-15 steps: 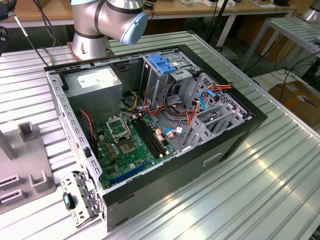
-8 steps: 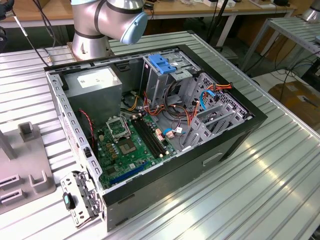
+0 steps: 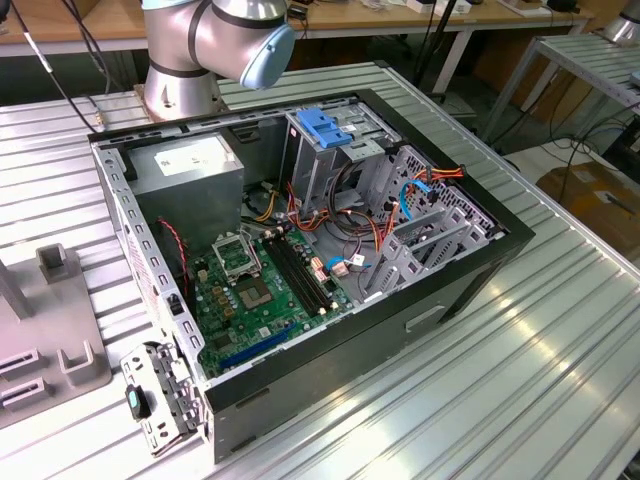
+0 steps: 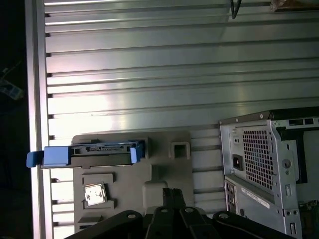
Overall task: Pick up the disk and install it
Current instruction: 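Reach for the disk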
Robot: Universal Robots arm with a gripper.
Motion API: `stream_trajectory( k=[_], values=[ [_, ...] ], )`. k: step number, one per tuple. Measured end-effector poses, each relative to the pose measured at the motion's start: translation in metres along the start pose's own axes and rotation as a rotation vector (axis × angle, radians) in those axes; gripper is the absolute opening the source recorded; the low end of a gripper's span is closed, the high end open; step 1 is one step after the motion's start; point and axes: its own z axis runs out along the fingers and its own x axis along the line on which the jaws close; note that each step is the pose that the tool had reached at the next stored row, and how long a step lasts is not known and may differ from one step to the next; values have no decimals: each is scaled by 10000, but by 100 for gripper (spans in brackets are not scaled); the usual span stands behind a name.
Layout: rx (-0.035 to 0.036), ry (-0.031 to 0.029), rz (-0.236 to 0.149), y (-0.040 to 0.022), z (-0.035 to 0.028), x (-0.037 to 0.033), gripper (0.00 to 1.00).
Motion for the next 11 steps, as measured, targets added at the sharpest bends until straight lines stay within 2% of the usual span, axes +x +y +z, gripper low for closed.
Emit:
stream_trajectory(
  k=[11],
  values=[
    [-1, -1, 1, -1, 4, 40, 11]
  ],
)
